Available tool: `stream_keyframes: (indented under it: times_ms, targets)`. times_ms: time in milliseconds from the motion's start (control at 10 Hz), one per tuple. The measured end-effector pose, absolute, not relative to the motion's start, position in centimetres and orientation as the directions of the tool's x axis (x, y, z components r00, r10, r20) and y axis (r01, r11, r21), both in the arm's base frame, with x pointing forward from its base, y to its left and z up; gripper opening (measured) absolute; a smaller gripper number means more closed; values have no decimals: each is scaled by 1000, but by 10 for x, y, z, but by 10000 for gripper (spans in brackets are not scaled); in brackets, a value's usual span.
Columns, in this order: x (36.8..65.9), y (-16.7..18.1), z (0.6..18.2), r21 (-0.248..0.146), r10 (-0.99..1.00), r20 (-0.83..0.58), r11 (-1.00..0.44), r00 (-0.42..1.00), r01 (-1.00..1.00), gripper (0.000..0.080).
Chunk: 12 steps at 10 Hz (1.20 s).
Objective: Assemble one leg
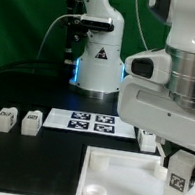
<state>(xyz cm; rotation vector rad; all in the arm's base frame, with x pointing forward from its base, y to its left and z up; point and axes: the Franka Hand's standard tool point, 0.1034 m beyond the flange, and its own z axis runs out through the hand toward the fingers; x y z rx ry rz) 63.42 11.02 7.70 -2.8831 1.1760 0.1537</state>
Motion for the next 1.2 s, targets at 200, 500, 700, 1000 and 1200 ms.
stream_keyframes:
  times_ms: [200, 500, 700, 1000, 1200]
  targets:
    - [640, 110, 75, 13, -889, -91, -453, 450, -892, 293]
    - [632, 119, 73, -77, -995, -96, -28, 36, -997, 294]
    - [628, 126, 73, -133, -957, -170, 259, -235, -957, 294]
    - [629, 128, 73, -137, -965, -171, 225, -201, -965, 473]
    - [623, 130, 74, -104, -987, -158, 40, -24, -994, 606]
